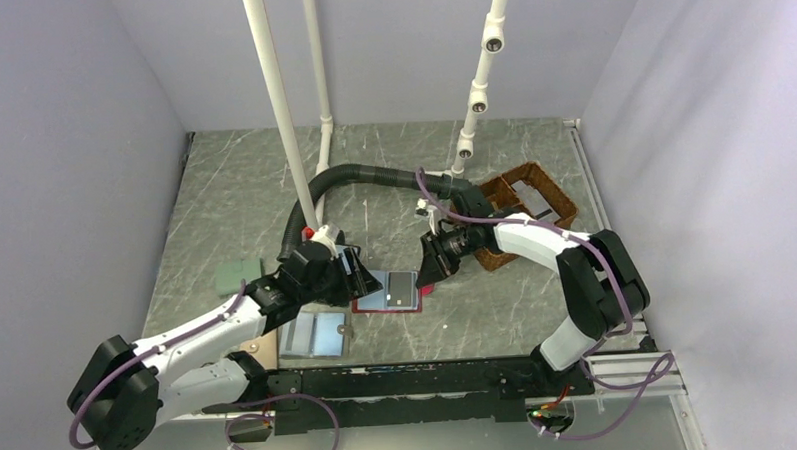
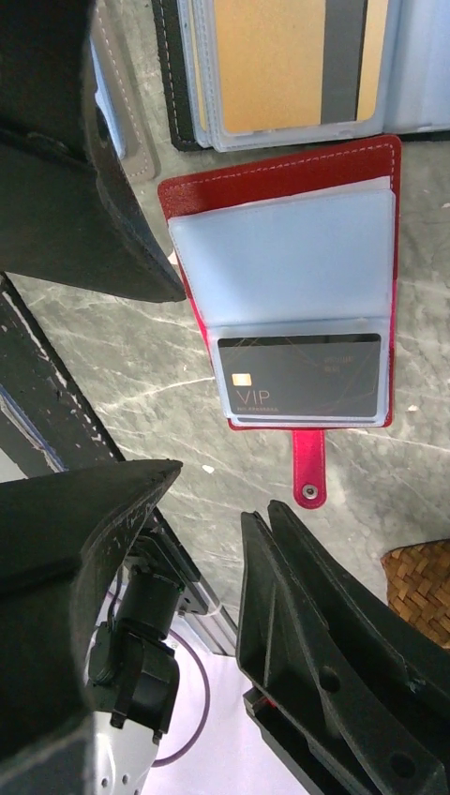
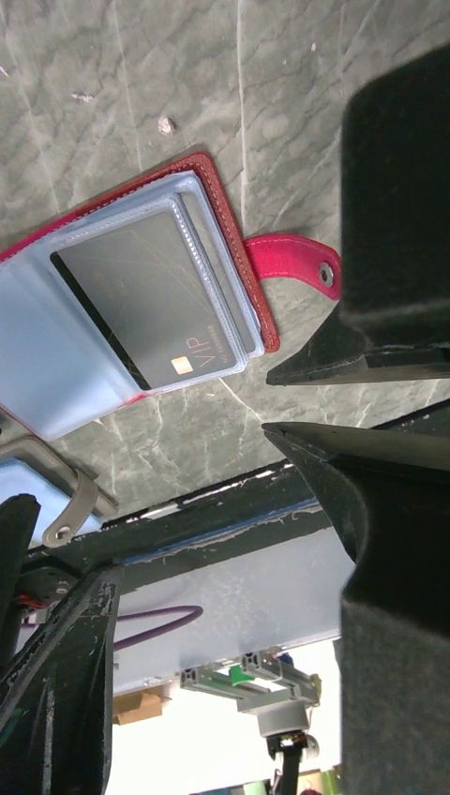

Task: Take the credit cards out of the card holder
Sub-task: Remove the credit card from the card holder.

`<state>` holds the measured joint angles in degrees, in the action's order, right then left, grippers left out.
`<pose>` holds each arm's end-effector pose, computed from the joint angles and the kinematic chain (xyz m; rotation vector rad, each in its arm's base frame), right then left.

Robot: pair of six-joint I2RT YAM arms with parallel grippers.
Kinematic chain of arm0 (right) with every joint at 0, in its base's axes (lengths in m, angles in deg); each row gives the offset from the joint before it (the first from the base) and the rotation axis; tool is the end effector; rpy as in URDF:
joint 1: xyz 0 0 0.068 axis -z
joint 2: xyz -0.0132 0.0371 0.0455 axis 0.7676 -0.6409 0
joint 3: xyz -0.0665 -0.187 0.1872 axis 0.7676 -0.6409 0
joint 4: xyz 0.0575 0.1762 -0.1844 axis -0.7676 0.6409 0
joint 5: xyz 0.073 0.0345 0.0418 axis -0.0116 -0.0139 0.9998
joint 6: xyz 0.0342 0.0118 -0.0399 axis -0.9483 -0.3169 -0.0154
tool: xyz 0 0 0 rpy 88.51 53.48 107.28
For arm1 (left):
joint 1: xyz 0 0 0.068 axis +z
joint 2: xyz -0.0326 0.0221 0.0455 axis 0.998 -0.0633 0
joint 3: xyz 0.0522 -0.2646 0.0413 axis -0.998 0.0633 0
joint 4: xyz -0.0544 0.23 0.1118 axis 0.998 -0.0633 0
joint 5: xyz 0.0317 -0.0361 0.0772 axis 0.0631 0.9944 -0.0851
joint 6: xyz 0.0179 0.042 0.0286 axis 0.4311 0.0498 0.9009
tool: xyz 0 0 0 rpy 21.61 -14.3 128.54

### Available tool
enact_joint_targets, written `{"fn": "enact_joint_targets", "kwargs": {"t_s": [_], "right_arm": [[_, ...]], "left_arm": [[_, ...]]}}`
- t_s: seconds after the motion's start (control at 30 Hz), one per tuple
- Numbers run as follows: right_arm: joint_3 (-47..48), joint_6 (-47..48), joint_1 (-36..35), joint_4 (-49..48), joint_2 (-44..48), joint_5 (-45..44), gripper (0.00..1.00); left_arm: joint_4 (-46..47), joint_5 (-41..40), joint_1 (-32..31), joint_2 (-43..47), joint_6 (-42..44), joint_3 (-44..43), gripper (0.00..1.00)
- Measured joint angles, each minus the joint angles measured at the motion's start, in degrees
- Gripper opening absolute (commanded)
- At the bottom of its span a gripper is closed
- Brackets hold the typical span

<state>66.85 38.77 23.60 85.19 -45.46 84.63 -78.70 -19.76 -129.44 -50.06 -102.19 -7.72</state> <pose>0.2504 0.1568 0.1837 -0.9422 2.3852 1.3685 0.1549 -0.1495 0.2061 -0.2161 2.3991 -1.0116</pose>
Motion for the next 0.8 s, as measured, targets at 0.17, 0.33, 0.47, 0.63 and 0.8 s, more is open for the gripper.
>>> {"fn": "enact_joint_targets", "kwargs": {"t_s": [0.17, 0.33, 0.47, 0.63, 0.8], "right_arm": [[0.0, -1.73, -0.5, -0.66, -0.79, -0.76, 0.24], [0.0, -5.79, -0.55, -2.86, -0.79, -3.06, 0.23], [0.0, -8.68, -0.55, -4.37, -1.07, -3.52, 0.18], [0.0, -11.39, -0.57, -5.31, -3.96, -3.58, 0.14], [0.0, -12.96, -1.03, -5.55, -6.38, -3.96, 0.13]], "left_arm": [[1.77, 0.74, -0.31, -1.79, -0.04, 0.0, 0.65], [5.53, 1.25, -0.44, -3.37, -0.09, 0.0, 0.61], [8.33, 2.16, -0.52, -7.21, -0.13, 0.0, 0.57], [10.4, 2.82, -0.52, -11.93, -0.17, 0.0, 0.54], [12.81, 2.89, -0.52, -14.84, -0.17, 0.0, 0.54]]}}
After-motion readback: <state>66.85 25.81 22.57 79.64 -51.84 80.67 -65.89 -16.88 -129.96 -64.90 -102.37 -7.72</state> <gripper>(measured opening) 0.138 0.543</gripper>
